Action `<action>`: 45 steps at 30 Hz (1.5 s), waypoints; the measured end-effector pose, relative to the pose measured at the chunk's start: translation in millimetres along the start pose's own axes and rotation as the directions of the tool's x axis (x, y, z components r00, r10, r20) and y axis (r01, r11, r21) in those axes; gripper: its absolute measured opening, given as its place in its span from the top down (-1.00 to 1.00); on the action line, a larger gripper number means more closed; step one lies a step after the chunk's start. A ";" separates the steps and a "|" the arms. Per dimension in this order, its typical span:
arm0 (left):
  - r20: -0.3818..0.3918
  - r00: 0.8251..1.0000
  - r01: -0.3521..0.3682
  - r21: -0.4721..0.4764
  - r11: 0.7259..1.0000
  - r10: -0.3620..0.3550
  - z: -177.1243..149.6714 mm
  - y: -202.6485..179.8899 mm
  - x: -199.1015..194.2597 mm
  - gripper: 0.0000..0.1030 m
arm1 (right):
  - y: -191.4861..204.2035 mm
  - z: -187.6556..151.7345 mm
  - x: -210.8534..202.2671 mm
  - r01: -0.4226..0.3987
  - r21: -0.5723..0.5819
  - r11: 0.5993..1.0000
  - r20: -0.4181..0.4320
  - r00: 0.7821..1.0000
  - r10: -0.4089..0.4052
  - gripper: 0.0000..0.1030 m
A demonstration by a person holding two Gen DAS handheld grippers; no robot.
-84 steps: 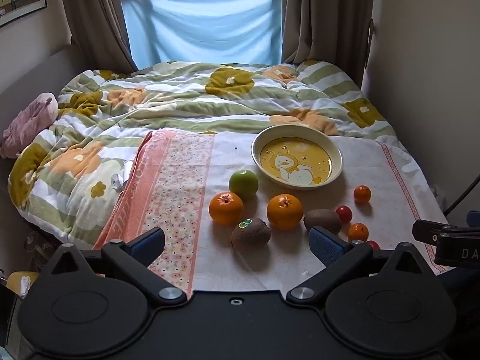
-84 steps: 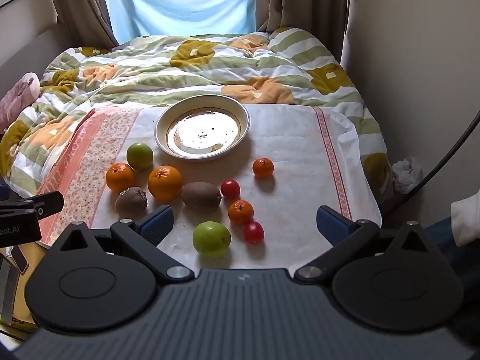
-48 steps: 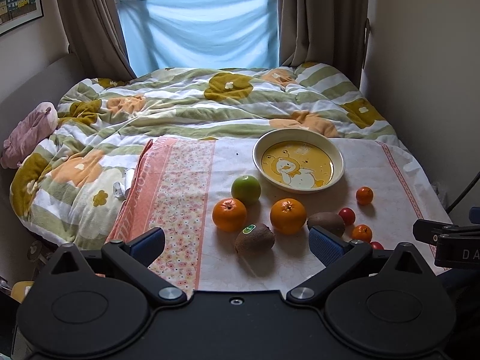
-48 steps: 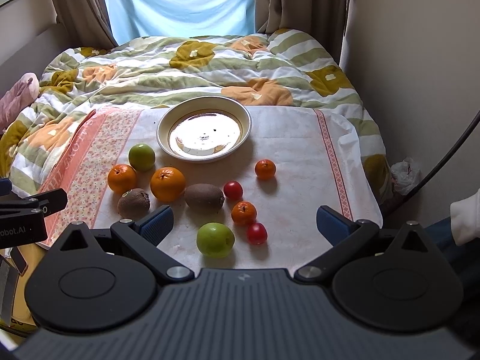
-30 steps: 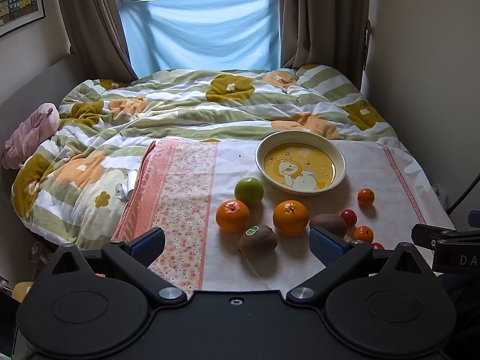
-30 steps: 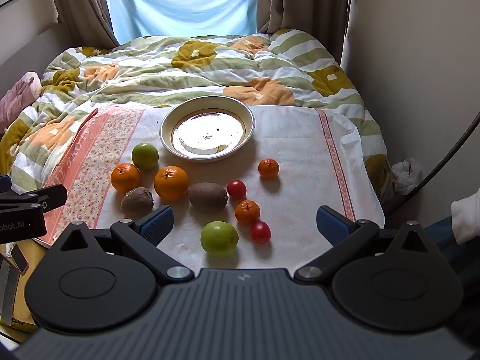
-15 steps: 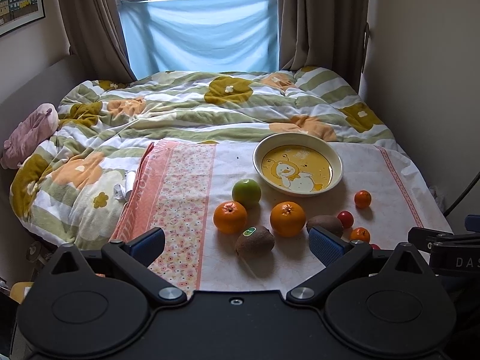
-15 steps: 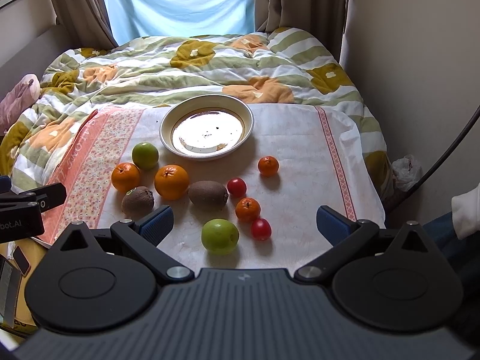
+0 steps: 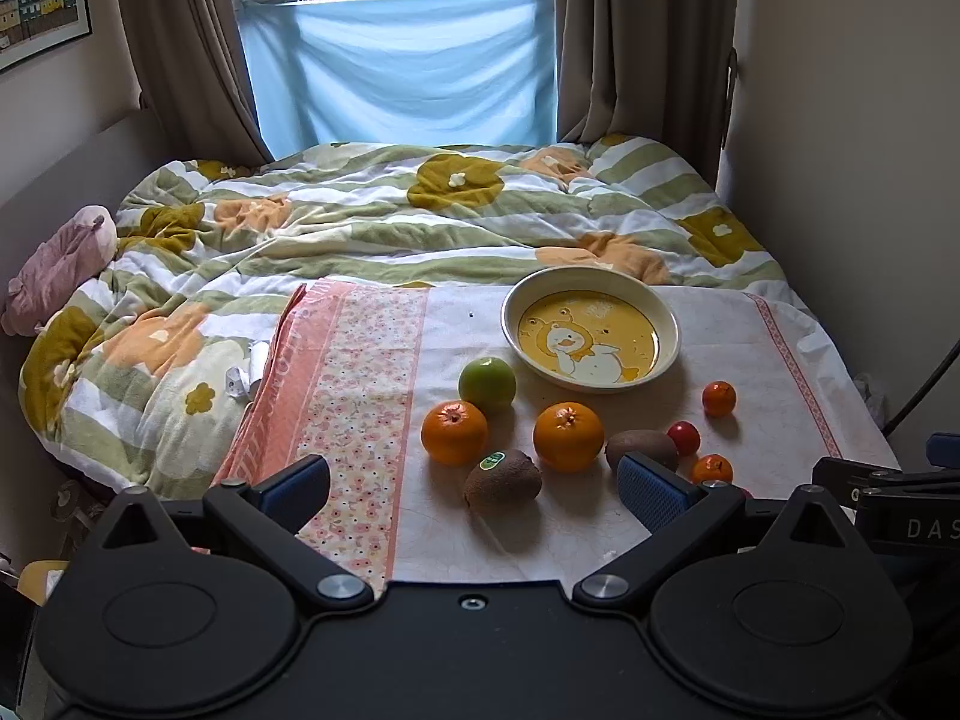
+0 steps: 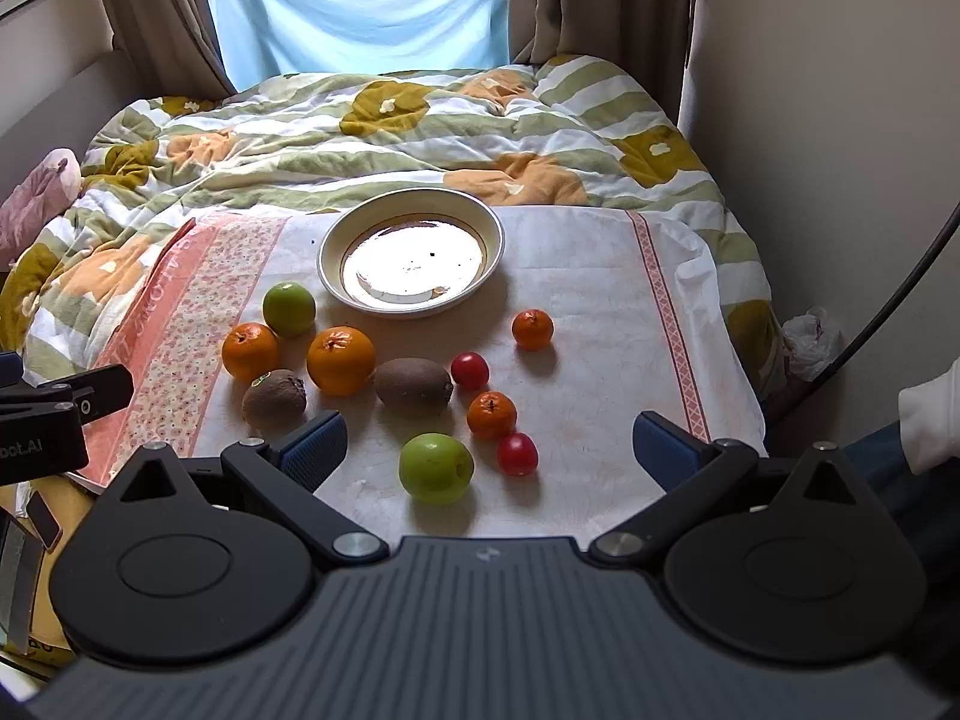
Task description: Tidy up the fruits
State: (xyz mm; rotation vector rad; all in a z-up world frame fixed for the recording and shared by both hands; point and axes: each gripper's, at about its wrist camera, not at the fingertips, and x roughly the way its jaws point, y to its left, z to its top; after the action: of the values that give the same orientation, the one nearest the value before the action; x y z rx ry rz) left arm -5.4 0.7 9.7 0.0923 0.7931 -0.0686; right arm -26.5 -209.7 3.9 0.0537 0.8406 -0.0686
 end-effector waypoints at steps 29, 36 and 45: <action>-0.043 0.998 0.045 0.008 0.999 -0.045 -2.0 10.3 46.6 -1.00 | -5.5 -14.4 40.3 -0.103 -0.007 0.995 -0.067 0.992 0.103 -1.00; -0.120 0.981 0.163 0.086 0.983 -0.153 -3.4 18.3 111.8 -0.94 | 6.6 -35.0 90.7 -0.084 0.111 0.990 -0.106 0.990 0.096 -1.00; -0.261 0.936 0.282 0.143 0.949 -0.239 -17.7 11.2 191.3 -0.72 | 23.5 -56.7 140.7 -0.013 0.163 0.987 -0.183 0.982 0.043 -1.00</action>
State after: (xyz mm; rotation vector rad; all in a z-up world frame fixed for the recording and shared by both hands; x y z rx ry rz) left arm 117.0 8.6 -138.5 0.1671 1.0383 -0.3883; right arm 26.9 -187.6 -138.3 0.2266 1.0195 -0.1063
